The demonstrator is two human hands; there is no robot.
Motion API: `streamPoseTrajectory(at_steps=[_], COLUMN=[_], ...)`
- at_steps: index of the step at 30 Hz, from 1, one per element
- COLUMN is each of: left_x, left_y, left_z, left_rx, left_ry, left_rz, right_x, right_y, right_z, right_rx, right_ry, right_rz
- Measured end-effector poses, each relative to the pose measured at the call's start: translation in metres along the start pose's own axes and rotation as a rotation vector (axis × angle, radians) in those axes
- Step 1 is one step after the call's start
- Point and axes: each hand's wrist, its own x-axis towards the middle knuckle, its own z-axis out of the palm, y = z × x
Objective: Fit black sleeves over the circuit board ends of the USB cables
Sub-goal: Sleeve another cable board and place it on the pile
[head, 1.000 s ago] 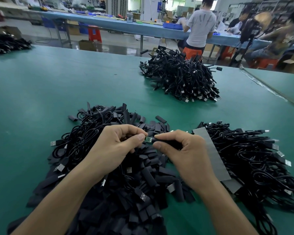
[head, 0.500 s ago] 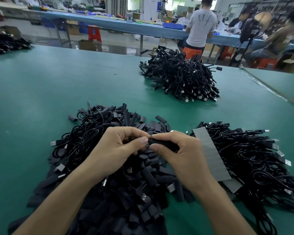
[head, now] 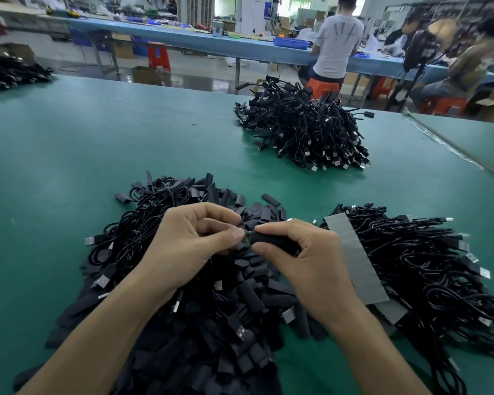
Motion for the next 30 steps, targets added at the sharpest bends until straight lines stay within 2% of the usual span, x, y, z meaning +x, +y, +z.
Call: streamPoseTrajectory(at_steps=[6,14,21,30], left_x=[0.0004,-0.0024,-0.0029,-0.004], left_y=[-0.0004,0.0035,0.0043,0.0051], left_z=[-0.0001,0.001,0.0015,0.0017], left_rx=[0.022,0.013,-0.013,-0.028], left_ry=[-0.034,-0.066,-0.071,-0.075], left_rz=[-0.012,-0.018,-0.016,-0.039], right_x=[-0.0026,-0.0036,-0.0024,-0.0032], right_y=[-0.0023,-0.0011,-0.0011,0.0005], right_z=[0.0051,0.0049,0.0034,0.0036], right_rx=[-0.174,-0.165,-0.13,-0.174], right_ry=[0.029,0.072,0.012,0.048], right_rz=[-0.176,-0.209,-0.204,-0.244])
